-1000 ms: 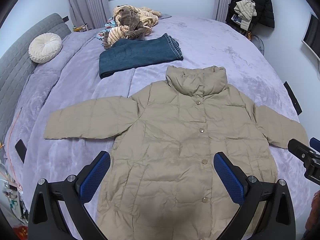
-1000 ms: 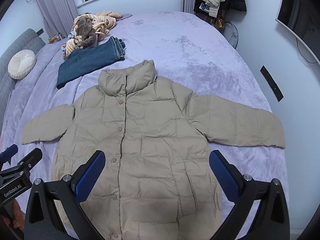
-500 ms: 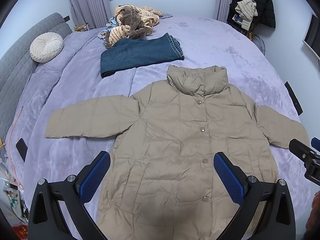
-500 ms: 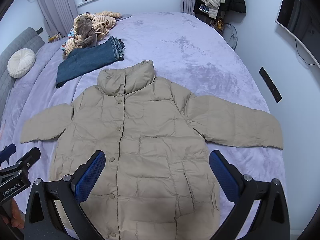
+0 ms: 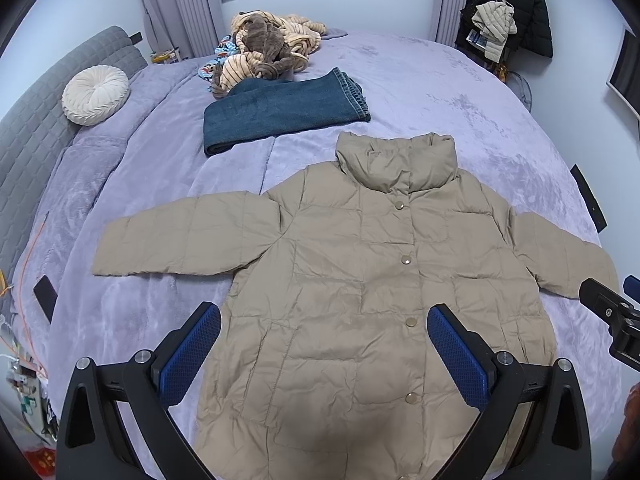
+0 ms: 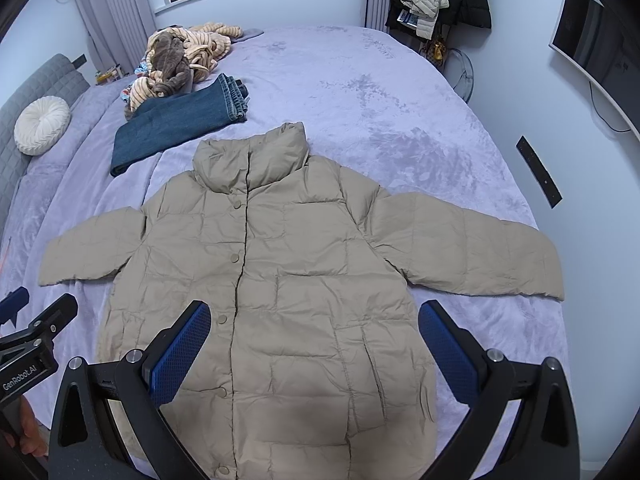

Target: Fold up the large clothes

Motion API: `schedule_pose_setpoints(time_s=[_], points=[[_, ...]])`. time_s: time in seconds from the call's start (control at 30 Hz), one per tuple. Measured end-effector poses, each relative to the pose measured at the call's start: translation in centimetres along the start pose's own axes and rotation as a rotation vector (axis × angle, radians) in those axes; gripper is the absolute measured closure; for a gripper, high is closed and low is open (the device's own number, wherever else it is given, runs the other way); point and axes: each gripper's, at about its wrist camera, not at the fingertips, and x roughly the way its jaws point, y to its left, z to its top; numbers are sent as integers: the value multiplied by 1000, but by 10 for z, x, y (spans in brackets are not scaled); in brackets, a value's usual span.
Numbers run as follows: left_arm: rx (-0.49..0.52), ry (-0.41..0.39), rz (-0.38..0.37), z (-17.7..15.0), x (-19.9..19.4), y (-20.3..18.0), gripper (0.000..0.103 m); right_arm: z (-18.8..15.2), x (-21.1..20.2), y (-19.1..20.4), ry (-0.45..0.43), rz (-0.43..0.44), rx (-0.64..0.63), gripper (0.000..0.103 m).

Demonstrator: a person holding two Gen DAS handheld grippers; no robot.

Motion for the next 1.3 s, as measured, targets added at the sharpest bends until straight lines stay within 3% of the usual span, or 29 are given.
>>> schedule_pose_setpoints(time_s=[1.3], points=[[-2, -2, 1, 1, -1, 5, 0, -1, -2, 2, -4, -4, -1, 0]])
